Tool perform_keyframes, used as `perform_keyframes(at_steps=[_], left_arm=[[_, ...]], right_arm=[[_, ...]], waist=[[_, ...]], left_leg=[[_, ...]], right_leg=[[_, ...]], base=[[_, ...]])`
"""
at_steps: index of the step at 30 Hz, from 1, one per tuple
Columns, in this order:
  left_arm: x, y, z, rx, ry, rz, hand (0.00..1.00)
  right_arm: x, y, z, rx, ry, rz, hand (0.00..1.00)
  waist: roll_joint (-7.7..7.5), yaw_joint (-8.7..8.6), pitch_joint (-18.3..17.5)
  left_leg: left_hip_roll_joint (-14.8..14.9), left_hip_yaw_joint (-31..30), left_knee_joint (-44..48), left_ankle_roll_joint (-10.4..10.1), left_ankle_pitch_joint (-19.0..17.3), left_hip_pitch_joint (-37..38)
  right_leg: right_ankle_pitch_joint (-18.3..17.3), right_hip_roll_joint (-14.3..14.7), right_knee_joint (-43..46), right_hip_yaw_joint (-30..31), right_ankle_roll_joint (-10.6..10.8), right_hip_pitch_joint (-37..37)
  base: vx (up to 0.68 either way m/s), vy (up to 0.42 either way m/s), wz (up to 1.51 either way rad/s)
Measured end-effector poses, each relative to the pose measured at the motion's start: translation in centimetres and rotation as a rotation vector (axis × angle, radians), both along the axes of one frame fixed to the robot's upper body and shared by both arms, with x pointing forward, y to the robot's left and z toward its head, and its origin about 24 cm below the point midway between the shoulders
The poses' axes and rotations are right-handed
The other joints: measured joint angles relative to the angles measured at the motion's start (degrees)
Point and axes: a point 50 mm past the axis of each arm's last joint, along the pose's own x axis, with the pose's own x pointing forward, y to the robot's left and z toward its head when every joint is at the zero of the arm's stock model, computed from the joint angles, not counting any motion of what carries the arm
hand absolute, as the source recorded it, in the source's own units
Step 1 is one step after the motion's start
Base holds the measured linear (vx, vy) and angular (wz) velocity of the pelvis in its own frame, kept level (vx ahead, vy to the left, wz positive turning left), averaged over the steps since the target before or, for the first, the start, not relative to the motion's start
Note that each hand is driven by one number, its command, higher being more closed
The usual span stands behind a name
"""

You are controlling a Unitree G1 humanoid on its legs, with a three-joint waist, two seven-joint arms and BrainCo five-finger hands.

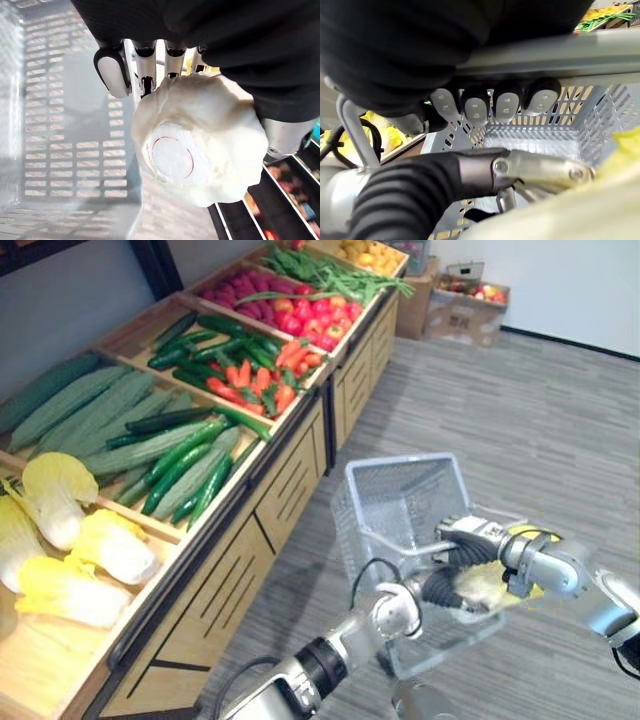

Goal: Pick vegetable in the basket

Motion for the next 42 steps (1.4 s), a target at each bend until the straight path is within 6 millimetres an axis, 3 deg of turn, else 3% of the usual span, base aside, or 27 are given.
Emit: perform_keyframes(at_steps=[13,23,24,42], left_arm=[[0.2,-0.2,-0.8,0.154,-0.069,-0.007,1.0],[-0.9,-1.0,-1.4,0.392,-0.196,-0.218,1.0],[-1.0,-1.0,-1.5,0.403,-0.199,-0.233,0.0],[-0.6,-0.9,-1.0,0.435,-0.284,-0.27,0.0]], right_arm=[[-0.7,-0.6,-0.8,0.045,0.028,-0.052,1.0],[-0.9,-1.1,-1.2,0.02,0.058,-0.063,1.0],[-1.0,-1.1,-1.2,0.018,0.062,-0.064,1.0],[-1.1,-1.2,-1.4,0.018,0.069,-0.066,1.0]], waist=[[-0.56,0.7,0.3],[-0.37,0.96,0.3],[-0.33,0.87,0.3],[1.51,1.03,0.4]], left_leg=[[0.2,-2.7,1.9,1.0,-0.9,-2.9],[1.4,-4.2,5.3,1.7,-2.9,-4.7],[1.6,-4.2,5.5,1.7,-3.1,-4.8],[2.2,-5.9,7.4,2.0,-4.0,-7.6]], right_leg=[[-0.1,-1.3,0.0,-1.6,0.2,-0.6],[-0.1,-1.9,0.0,-2.4,0.4,-0.7],[-0.1,-1.9,0.0,-2.3,0.4,-0.8],[0.1,-2.4,0.1,-3.3,0.7,-2.0]], base=[[-0.01,0.033,0.07],[-0.01,0.046,0.04],[0.0,0.06,-0.02],[0.01,0.045,0.03]])
